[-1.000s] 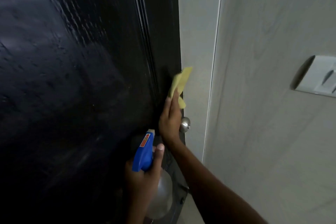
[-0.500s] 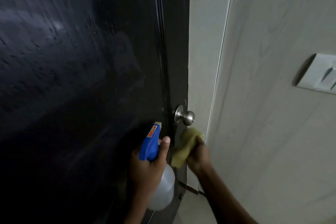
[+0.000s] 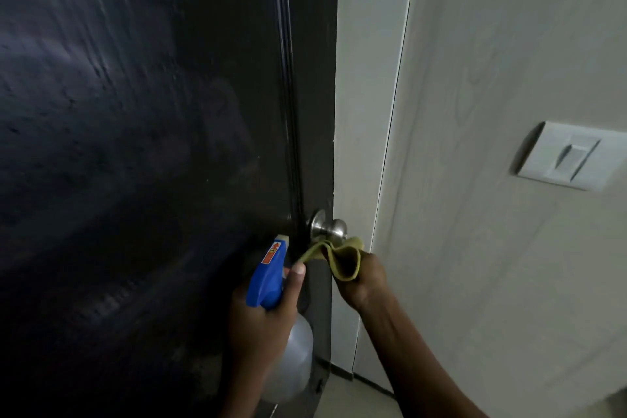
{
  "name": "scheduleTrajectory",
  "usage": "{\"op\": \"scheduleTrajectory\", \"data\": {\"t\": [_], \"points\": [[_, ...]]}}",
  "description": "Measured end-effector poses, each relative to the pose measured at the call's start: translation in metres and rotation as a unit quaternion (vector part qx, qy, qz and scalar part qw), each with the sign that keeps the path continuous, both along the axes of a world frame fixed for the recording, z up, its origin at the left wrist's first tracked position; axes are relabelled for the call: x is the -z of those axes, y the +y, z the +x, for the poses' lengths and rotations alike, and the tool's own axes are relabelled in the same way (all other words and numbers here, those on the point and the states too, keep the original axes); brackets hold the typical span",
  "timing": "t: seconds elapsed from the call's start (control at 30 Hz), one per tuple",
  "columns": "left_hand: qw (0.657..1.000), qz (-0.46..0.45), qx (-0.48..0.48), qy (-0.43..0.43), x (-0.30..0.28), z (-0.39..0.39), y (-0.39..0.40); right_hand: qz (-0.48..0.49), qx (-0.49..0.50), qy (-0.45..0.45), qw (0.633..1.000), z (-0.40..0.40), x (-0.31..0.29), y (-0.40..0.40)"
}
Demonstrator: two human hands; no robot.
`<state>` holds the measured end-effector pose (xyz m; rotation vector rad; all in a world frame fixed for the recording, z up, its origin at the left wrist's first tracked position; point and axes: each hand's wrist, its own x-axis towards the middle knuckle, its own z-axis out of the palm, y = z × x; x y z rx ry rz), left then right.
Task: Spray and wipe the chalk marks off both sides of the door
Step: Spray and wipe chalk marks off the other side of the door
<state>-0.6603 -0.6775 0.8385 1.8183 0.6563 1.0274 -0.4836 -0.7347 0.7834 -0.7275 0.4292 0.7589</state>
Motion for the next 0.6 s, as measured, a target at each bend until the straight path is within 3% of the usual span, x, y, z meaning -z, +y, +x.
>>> {"op": "scheduleTrajectory", "data": {"t": [0.17, 0.3, 0.4, 0.43, 0.47, 0.53, 0.57, 0.6], "points": [[1.0, 0.003, 0.013, -0.029, 0.0, 0.002, 0.003, -0.08, -0.04, -0.026, 0.996, 0.033, -0.014, 0.029], [0.999, -0.025, 0.006, -0.035, 0.0, -0.003, 0.003, -0.083, -0.001, -0.091, 0.992, 0.013, -0.002, 0.03], [0.999, -0.026, 0.009, -0.03, 0.0, -0.005, 0.001, -0.129, 0.055, -0.21, 0.968, -0.01, 0.003, 0.016], [0.999, -0.028, 0.008, -0.03, 0.0, -0.005, 0.001, -0.183, 0.074, -0.308, 0.931, -0.01, -0.002, 0.015], [0.999, -0.027, 0.006, -0.032, 0.001, -0.004, 0.002, -0.256, 0.09, -0.425, 0.864, -0.005, -0.004, 0.016], [0.999, -0.005, 0.001, -0.046, 0.003, -0.002, 0.004, -0.378, 0.073, -0.635, 0.67, 0.013, -0.007, 0.023], [0.999, 0.012, 0.003, -0.053, 0.002, -0.001, 0.005, -0.419, 0.047, -0.701, 0.575, 0.023, -0.002, 0.029], [0.998, 0.028, 0.008, -0.06, 0.001, 0.001, 0.005, -0.448, 0.018, -0.736, 0.508, 0.031, 0.007, 0.036]]}}
